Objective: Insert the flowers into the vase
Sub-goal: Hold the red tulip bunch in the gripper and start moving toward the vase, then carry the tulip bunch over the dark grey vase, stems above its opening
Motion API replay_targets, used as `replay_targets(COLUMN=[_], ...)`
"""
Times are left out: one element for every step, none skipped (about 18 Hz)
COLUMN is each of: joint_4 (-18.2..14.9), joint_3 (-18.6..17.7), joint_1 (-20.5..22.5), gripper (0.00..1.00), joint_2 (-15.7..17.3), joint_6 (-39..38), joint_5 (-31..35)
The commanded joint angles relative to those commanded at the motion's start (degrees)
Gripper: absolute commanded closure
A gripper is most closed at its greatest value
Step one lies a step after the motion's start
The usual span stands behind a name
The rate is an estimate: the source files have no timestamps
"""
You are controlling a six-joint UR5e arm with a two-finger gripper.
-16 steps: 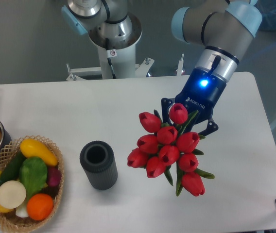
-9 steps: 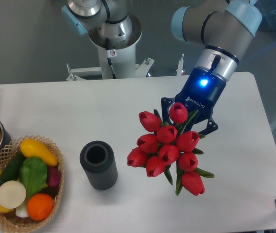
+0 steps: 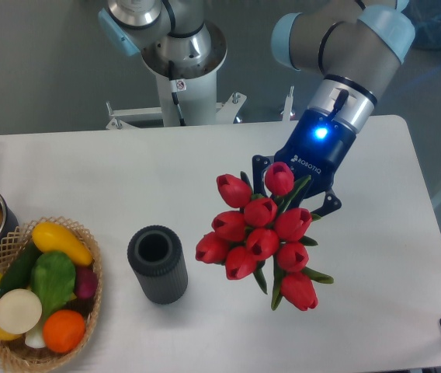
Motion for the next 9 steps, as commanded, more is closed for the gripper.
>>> replay_targets(joint_4=[0.0,0.0,0.0,0.1,0.1,0.6,1.2,1.2,1.2], joint_3=[0.0,0.0,0.1,0.4,0.6,0.9,0.9,0.9,0.7], joint_1=[-0.1,-0.4,-0.7,-2.2,-2.6,-2.9,-2.9,-3.5,-4.0], gripper=[0.82,0.82,0.82,0.82,0.82,0.82,0.82,0.82,0.82], joint_2=[0.0,0.0,0.0,0.0,-0.2,-0.3,-0.5,-0.7,-0.8], joint_6=[0.0,0.1,0.1,0.1,0.4,0.4,0.4,0.4,0.3], joint_5=[0.0,0.0,0.0,-0.8,-1.9,-3.5,-5.2,-7.0,-9.0])
